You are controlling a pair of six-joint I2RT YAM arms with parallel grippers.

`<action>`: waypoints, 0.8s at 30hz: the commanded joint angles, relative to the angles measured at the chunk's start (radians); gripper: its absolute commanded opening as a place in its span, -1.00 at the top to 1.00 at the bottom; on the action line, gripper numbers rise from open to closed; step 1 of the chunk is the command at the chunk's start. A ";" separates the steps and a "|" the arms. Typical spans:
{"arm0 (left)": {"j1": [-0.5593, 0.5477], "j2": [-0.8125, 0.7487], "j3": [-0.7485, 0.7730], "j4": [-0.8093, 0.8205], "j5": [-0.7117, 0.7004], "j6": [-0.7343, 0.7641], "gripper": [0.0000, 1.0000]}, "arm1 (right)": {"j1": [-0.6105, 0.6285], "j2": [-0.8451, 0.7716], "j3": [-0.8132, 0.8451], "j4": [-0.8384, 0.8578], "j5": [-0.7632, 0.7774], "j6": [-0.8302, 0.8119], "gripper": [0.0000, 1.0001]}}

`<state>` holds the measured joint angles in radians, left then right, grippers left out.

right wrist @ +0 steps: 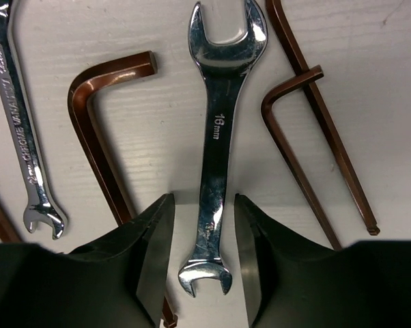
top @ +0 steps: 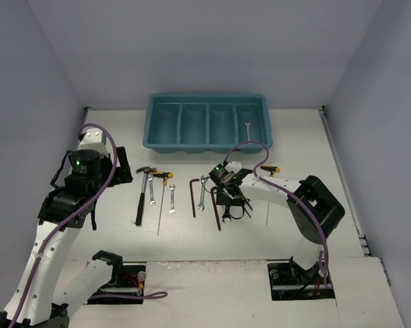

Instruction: Sort the tools into containers

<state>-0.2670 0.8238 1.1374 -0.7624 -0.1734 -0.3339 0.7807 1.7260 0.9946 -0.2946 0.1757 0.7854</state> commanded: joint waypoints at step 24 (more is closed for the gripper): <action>-0.015 -0.006 0.010 0.024 0.004 0.008 -0.95 | -0.227 -0.163 0.454 -0.084 0.154 -0.387 1.00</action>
<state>-0.2756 0.8214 1.1347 -0.7667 -0.1726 -0.3308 0.6880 1.6012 1.2835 -0.3836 0.3006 0.5892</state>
